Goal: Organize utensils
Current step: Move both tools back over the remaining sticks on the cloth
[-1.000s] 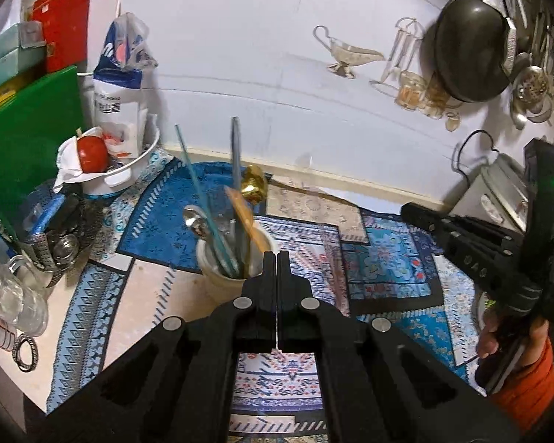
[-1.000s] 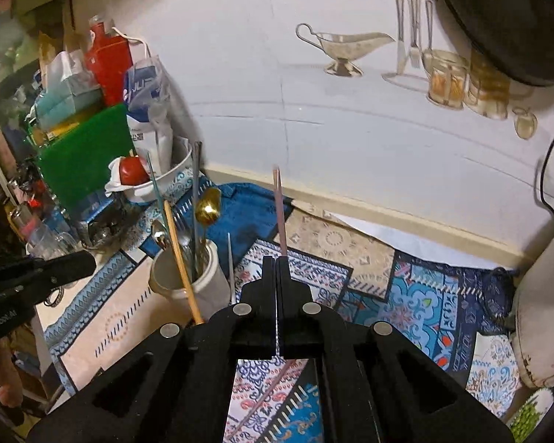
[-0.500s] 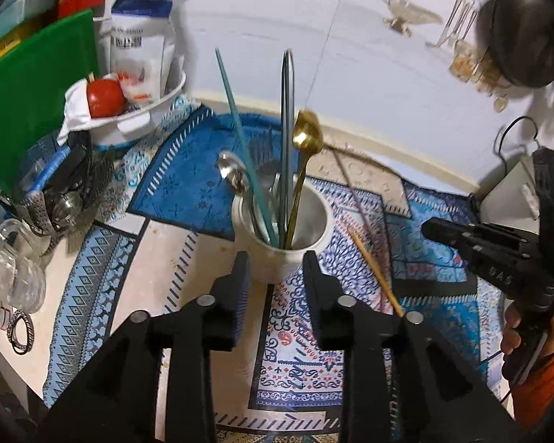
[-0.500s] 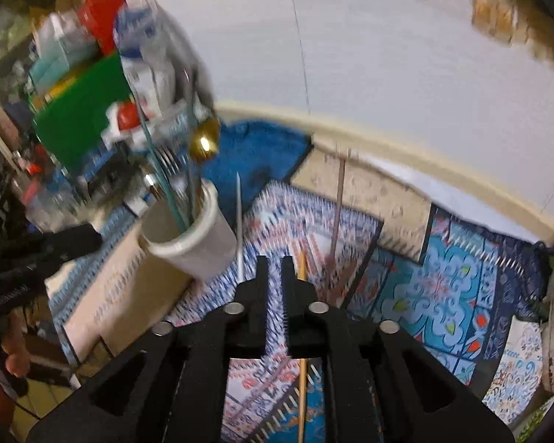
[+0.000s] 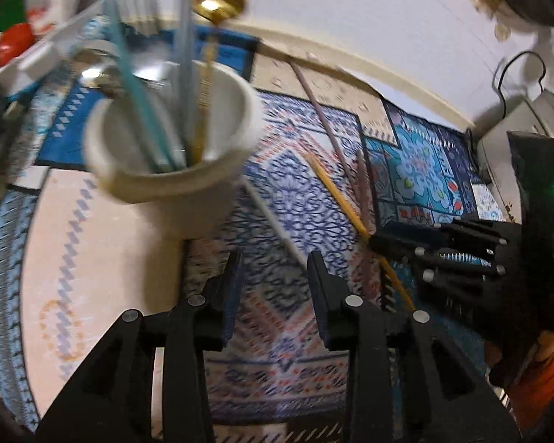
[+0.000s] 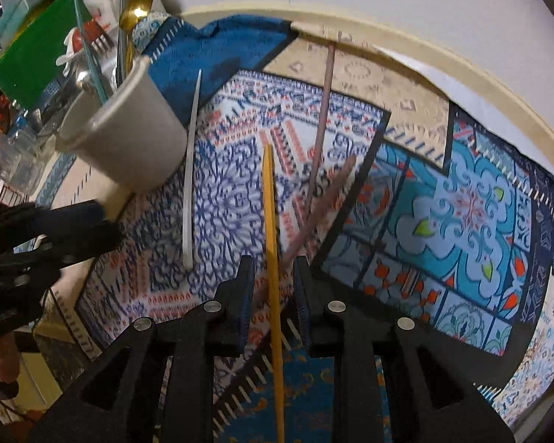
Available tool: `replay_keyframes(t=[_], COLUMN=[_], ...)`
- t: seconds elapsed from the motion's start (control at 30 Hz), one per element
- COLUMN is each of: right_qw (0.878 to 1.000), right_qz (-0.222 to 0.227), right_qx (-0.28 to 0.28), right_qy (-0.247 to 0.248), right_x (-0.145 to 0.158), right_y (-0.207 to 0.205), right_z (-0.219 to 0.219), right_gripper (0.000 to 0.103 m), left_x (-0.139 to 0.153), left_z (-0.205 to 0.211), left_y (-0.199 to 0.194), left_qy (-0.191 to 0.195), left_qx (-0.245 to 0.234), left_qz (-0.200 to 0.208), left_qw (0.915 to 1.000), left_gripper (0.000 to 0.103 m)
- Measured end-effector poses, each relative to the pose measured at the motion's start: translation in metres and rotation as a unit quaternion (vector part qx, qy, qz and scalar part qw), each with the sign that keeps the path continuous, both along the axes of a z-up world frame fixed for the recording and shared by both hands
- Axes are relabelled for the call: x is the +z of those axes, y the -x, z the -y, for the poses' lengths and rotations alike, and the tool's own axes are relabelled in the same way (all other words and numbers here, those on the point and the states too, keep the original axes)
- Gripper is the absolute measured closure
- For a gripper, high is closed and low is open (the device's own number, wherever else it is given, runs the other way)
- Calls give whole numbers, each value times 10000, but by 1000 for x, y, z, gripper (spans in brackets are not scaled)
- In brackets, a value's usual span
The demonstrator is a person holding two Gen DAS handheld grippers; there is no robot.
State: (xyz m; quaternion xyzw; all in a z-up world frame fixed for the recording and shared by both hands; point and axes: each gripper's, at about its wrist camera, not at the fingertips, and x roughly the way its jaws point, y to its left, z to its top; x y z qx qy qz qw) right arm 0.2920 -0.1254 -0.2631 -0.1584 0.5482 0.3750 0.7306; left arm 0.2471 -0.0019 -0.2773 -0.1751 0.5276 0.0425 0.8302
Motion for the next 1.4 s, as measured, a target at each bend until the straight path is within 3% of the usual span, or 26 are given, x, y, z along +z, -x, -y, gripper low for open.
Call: replay_keyframes(t=[0.27, 0.37, 0.53, 1.0, 1.13, 1.4], right_qw=[10000, 10000, 9999, 9989, 9984, 9966], right_qz=[-76, -8, 55, 97, 105, 120], right_qx=[-24, -45, -101, -442, -541, -771], right_qy=[35, 16, -5, -128, -127, -271], right_x=[-9, -8, -8, 1, 1, 8], right_y=[7, 9, 6, 2, 3, 0], right_z=[9, 9, 5, 35, 41, 50], right_gripper=[90, 95, 97, 97, 97, 97], left_x=[-26, -30, -32, -29, -26, -26], left_z=[18, 18, 11, 2, 4, 10], left_y=[-29, -28, -21, 37, 31, -12], left_qy=[-168, -215, -32, 294, -60, -315], left_qx=[-150, -144, -128, -697, -753, -954], left_qz=[-276, -274, -257, -805, -810, -832], left_qw=[9994, 9993, 9996, 9939, 9938, 9915], left_gripper=[72, 88, 98, 99, 97, 91])
